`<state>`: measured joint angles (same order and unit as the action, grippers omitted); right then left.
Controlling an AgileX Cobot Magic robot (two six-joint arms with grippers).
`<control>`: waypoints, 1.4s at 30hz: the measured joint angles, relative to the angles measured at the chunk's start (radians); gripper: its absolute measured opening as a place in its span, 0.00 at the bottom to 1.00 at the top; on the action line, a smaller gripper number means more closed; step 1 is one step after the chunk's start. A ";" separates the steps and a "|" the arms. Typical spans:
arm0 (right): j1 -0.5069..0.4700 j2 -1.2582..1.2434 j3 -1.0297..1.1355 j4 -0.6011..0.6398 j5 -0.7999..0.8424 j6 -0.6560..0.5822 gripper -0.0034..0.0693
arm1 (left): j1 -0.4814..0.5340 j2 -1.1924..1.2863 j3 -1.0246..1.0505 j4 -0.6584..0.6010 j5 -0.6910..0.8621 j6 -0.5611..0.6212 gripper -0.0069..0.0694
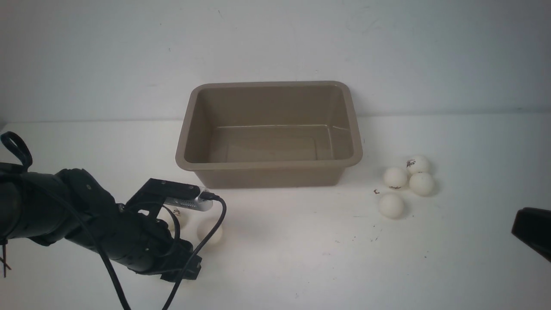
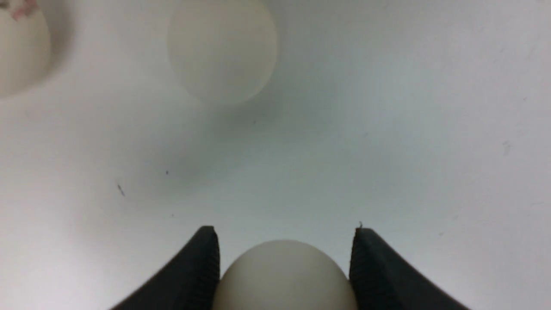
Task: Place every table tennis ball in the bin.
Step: Use the left arm to clamp the table tennis ball closest to it, then use the left arm to put the table tennis ball into the box
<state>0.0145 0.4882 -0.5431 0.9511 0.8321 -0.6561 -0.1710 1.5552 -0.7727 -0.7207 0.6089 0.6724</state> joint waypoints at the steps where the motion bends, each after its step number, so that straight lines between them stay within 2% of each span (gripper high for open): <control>1: 0.000 0.000 0.000 0.000 0.000 0.000 0.04 | 0.000 -0.032 -0.014 0.006 0.009 -0.016 0.54; 4: 0.000 0.000 0.000 0.000 0.000 0.000 0.04 | 0.000 -0.093 -0.128 0.040 0.028 -0.067 0.54; 8: 0.000 0.000 -0.001 0.000 -0.001 0.000 0.04 | 0.000 -0.055 -0.357 0.121 0.043 -0.138 0.54; 15: 0.000 0.000 -0.001 0.000 -0.001 -0.003 0.04 | -0.022 0.223 -0.710 0.328 0.133 -0.284 0.54; 20: 0.000 0.000 -0.001 0.000 0.018 -0.006 0.04 | -0.068 0.402 -0.851 0.458 0.154 -0.343 0.54; 25: 0.000 0.000 -0.001 0.000 0.052 -0.006 0.04 | -0.094 0.487 -0.901 0.490 0.157 -0.338 0.54; 30: 0.000 0.000 -0.001 0.000 0.058 -0.007 0.04 | -0.105 0.505 -0.906 0.475 0.166 -0.253 0.54; 38: 0.000 0.000 -0.001 0.000 0.078 -0.007 0.04 | -0.110 0.505 -0.919 0.462 0.192 -0.231 0.75; 42: 0.000 0.000 -0.001 -0.001 0.084 -0.007 0.04 | -0.110 0.489 -0.939 0.498 0.241 -0.232 0.81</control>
<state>0.0145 0.4882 -0.5441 0.9503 0.9160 -0.6629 -0.2806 2.0446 -1.7115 -0.2229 0.8499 0.4401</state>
